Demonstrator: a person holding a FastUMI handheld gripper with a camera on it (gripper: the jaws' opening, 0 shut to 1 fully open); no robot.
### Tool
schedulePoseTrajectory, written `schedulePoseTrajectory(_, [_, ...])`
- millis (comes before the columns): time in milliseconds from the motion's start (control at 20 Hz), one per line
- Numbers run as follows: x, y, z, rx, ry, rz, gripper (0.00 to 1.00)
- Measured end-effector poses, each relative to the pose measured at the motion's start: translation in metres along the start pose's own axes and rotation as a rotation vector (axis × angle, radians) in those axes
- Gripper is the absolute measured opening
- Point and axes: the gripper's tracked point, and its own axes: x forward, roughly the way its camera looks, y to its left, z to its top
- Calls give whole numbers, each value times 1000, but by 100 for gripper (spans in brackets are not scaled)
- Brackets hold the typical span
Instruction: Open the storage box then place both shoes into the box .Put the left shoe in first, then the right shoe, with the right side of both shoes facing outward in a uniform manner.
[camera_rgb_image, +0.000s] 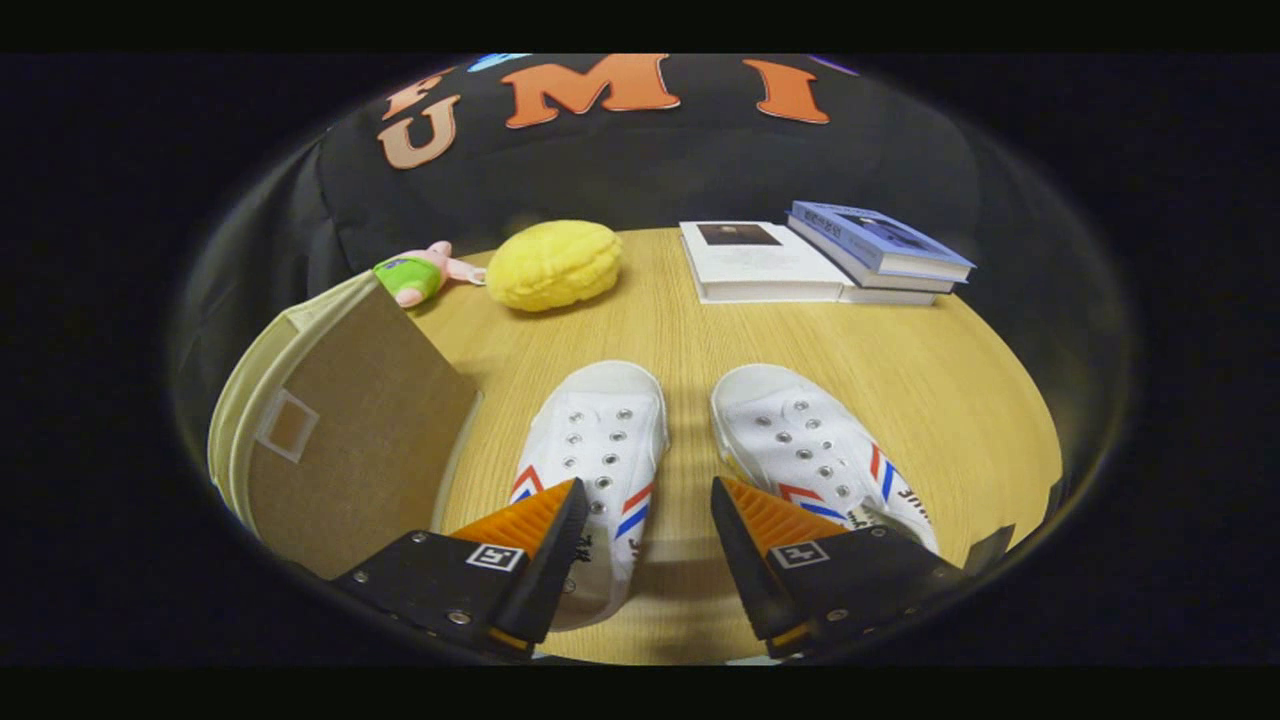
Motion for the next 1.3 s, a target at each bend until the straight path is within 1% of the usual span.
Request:
schedulePoseTrajectory(150, [10, 8, -7, 39, 35, 29, 71])
schedulePoseTrajectory(250, [12, 14, -8, 69, 52, 59, 66])
schedulePoseTrajectory(350, [13, 18, -10, 116, 69, 99, 53])
schedulePoseTrajectory(400, [12, 19, -10, 146, 70, 102, 40])
schedulePoseTrajectory(450, [13, 15, -10, 166, 70, 89, 33])
schedulePoseTrajectory(550, [13, 14, -10, 213, 70, 86, 10])
schedulePoseTrajectory(600, [12, 14, -10, 233, 81, 91, 4])
schedulePoseTrajectory(700, [6, 18, -6, 257, 72, 101, 2])
schedulePoseTrajectory(800, [-2, 16, 0, 241, 68, 78, 1])
schedulePoseTrajectory(900, [-10, 17, 11, 245, 48, 81, 1])
schedulePoseTrajectory(1050, [-29, 25, 39, 288, 4, 120, 0])
schedulePoseTrajectory(1300, [-62, 37, 95, 281, -107, 141, 1])
